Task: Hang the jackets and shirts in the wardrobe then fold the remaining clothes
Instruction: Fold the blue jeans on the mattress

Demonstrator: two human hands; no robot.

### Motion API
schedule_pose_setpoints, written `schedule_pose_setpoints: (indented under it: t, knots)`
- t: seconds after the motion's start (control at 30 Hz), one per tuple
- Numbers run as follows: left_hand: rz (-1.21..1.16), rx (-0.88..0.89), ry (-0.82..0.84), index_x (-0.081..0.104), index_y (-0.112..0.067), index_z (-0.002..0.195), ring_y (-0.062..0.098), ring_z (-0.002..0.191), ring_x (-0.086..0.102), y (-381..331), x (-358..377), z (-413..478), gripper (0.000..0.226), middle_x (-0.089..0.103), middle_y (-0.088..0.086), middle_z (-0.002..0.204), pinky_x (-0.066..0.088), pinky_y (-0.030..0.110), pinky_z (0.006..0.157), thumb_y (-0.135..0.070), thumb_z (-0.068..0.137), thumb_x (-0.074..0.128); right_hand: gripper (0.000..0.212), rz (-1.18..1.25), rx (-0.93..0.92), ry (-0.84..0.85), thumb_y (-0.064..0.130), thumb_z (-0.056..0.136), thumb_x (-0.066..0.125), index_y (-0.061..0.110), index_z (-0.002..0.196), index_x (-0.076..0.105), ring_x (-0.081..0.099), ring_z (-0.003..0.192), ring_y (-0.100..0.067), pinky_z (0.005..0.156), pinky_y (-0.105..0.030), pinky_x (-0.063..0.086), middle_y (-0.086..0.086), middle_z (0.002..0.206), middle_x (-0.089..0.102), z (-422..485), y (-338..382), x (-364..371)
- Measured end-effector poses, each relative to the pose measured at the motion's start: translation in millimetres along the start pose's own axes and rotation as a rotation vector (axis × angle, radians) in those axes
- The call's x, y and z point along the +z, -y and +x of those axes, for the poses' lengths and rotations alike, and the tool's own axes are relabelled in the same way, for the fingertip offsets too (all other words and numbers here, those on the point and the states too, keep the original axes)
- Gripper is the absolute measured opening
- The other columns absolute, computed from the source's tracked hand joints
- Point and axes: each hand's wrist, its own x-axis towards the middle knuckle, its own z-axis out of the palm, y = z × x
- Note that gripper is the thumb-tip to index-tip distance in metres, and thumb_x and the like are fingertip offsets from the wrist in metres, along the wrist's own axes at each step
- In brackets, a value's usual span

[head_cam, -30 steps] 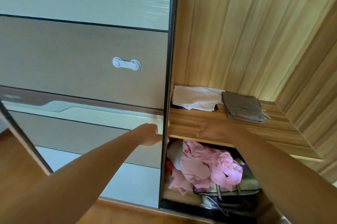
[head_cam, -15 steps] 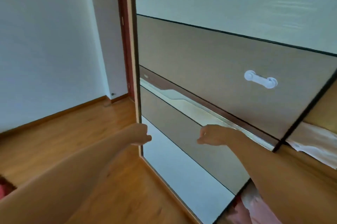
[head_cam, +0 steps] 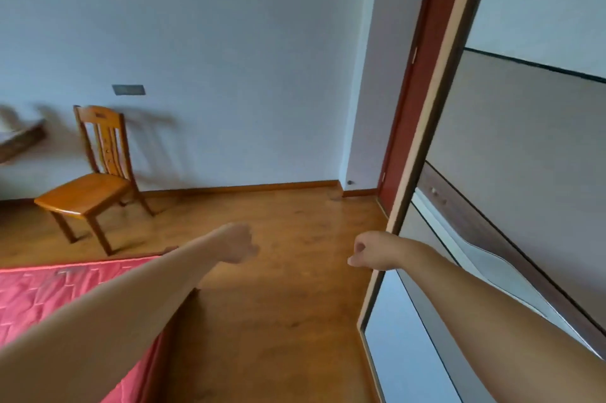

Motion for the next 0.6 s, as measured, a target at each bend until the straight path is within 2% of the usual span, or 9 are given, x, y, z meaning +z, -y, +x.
schedule_pose_setpoints:
  t: [0.17, 0.23, 0.6]
  knots:
    - [-0.049, -0.130, -0.009, 0.052, -0.011, 0.138, 0.020, 0.102, 0.054, 52.5, -13.4, 25.0, 0.044, 0.057, 0.009, 0.133, 0.043, 0.028, 0.081, -0.037, 0.102, 0.048, 0.038, -0.107, -0.121, 0.052, 0.052, 0.092, 0.062, 0.027, 0.121, 0.061, 0.059, 0.100, -0.015, 0.090, -0.035, 0.053, 0.004, 0.115, 0.062, 75.8, 44.8, -21.2]
    - [-0.055, -0.169, -0.041, 0.054, -0.010, 0.135, 0.021, 0.103, 0.057, 73.3, -18.7, 39.1, 0.043, 0.059, 0.009, 0.129, 0.044, 0.028, 0.079, -0.036, 0.102, 0.049, 0.038, -0.151, -0.161, 0.062, 0.053, 0.092, 0.061, 0.028, 0.121, 0.061, 0.061, 0.100, -0.014, 0.091, -0.036, 0.054, 0.005, 0.115, 0.063, 102.6, 65.1, -29.3]
    - [-0.153, -0.290, -0.120, 0.062, -0.010, 0.130, 0.023, 0.108, 0.061, 193.7, -72.8, 188.0, 0.041, 0.063, 0.008, 0.124, 0.053, 0.035, 0.094, -0.037, 0.100, 0.051, 0.044, -0.313, -0.291, 0.038, 0.052, 0.094, 0.060, 0.025, 0.128, 0.060, 0.058, 0.111, -0.018, 0.099, -0.039, 0.051, 0.002, 0.128, 0.060, 292.9, 184.5, -93.2]
